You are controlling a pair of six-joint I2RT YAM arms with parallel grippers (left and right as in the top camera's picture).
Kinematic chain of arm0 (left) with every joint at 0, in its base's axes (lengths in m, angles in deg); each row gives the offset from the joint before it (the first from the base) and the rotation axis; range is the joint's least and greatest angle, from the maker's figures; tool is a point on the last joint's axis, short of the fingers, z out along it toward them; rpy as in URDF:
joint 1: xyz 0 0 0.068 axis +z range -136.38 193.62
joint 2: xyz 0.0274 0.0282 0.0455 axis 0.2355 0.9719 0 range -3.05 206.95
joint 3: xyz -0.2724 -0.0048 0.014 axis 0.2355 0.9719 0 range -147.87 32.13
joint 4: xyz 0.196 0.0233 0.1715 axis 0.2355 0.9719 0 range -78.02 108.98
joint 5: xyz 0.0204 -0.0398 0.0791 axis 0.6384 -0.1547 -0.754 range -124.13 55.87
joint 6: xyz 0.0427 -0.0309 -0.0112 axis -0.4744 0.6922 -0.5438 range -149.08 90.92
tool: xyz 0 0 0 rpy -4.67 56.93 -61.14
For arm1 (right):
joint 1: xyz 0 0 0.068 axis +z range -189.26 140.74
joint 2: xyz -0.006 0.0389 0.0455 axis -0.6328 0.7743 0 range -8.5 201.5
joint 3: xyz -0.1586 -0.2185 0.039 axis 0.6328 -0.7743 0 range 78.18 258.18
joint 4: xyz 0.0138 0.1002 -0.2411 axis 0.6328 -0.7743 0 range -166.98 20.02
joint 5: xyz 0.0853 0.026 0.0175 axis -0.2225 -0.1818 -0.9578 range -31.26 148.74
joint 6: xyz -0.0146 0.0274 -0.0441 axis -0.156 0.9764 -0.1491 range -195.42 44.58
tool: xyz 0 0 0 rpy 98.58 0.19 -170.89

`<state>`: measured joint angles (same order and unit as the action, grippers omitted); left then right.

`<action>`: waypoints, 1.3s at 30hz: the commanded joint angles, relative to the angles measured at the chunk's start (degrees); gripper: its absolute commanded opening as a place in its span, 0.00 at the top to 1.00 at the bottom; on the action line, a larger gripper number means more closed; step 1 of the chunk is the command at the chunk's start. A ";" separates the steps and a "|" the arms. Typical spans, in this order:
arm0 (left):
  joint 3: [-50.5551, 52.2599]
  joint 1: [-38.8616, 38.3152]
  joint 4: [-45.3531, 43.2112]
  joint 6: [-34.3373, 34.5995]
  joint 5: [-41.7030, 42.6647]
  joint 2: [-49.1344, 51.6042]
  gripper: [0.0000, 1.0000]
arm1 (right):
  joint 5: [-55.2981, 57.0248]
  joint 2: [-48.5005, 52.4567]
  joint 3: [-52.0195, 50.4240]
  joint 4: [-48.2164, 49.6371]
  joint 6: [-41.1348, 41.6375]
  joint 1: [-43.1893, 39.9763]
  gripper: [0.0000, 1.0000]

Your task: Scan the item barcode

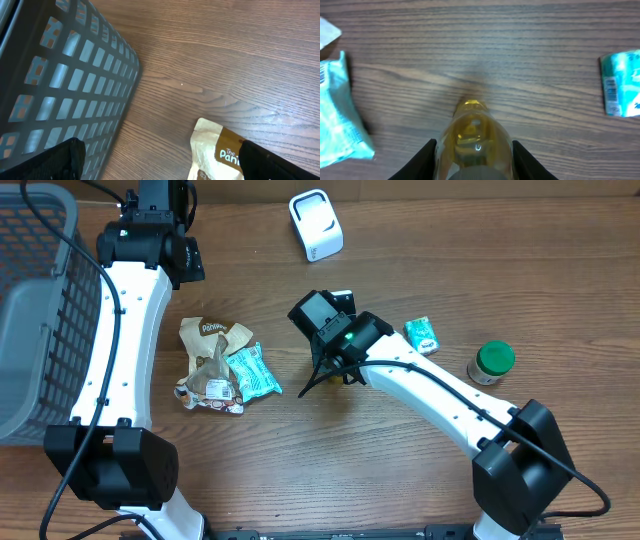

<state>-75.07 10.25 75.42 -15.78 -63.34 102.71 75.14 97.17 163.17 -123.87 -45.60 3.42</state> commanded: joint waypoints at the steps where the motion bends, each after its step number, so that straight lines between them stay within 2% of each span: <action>1: -0.92 -0.42 -0.07 -0.48 -0.76 -1.07 0.00 | -4.04 -5.64 -0.02 0.24 0.35 -1.33 0.66; 6: -0.90 -0.42 -0.04 -0.48 -0.76 -1.07 0.00 | -4.92 -6.23 -0.04 -0.96 0.07 -2.97 0.74; 10: -0.92 -0.39 -0.04 -0.48 -0.76 -1.07 0.00 | -4.92 -6.05 -0.20 -1.07 -3.37 -2.95 0.70; 15: -0.92 -0.42 -0.04 -0.48 -0.76 -1.07 0.00 | -4.94 -4.55 -0.31 -1.11 -3.34 -2.95 0.67; 20: -0.90 -0.42 -0.07 -0.48 -0.76 -1.07 0.01 | -4.92 -1.99 -0.39 -1.09 -3.32 -2.95 0.57; 26: -0.90 -0.42 -0.04 -0.48 -0.76 -1.07 0.01 | -4.94 -1.81 -0.42 -1.29 -3.32 -2.95 0.34; 27: -0.90 -0.42 -0.04 -0.48 -0.76 -1.07 0.00 | -4.96 -1.81 -0.42 -1.62 -3.30 -2.95 0.28; 28: -0.92 -0.42 -0.07 -0.48 -0.76 -1.07 0.01 | -4.96 -1.81 -0.42 -1.90 -3.30 -2.95 0.26; 39: -0.92 -0.42 -0.07 -0.48 -0.76 -1.07 0.00 | -6.23 -1.81 -1.86 -1.88 -3.04 -2.95 0.34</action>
<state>-75.07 10.25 75.42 -15.78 -63.34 102.71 69.17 95.31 162.84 -126.45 -48.68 0.49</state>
